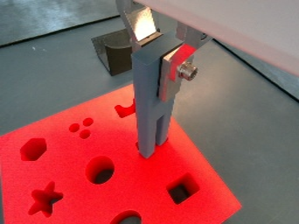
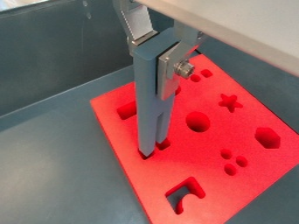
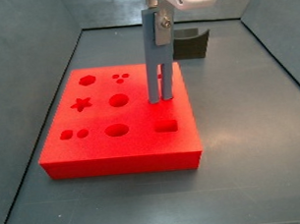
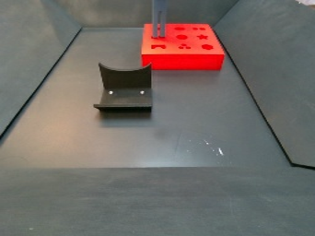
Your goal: Insert the double-square object.
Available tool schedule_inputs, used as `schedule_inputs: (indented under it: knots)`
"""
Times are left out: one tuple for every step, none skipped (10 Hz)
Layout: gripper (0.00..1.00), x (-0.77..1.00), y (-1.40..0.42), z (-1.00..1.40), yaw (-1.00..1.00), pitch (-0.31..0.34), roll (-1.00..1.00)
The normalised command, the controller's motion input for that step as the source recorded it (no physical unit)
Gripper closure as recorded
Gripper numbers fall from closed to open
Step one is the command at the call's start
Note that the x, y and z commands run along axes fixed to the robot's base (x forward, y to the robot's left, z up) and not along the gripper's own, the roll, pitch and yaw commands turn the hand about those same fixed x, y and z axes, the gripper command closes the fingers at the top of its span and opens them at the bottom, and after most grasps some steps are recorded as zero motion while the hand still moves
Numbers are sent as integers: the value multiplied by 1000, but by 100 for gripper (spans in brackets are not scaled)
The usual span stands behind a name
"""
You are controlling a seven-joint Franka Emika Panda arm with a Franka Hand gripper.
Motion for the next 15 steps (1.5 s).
schedule_inputs:
  knots:
    - [100, 171, 0, -466, -694, 0, 31]
    - [100, 117, 0, -320, -794, 71, 49]
    - [100, 20, 23, -269, -894, 54, 27]
    - [100, 26, 6, -226, -889, 59, 13]
    - [100, -31, 117, -266, -689, 60, 41]
    - [100, -117, 120, -211, -94, 7, 103]
    - [100, -74, 77, -369, -3, 0, 174]
    - [100, -111, 29, -506, 66, -46, 209]
    - [100, 0, 0, -617, 237, -84, 187]
    - [100, 191, 0, -709, 289, -33, 137]
    - [100, 354, 34, -740, 171, 0, 80]
    - [100, 291, 6, -800, 111, 0, 41]
    - [100, 106, 0, -717, 0, -46, -14]
    - [100, -20, -6, -449, -69, -83, -184]
    - [100, -157, 0, -263, -134, -17, -156]
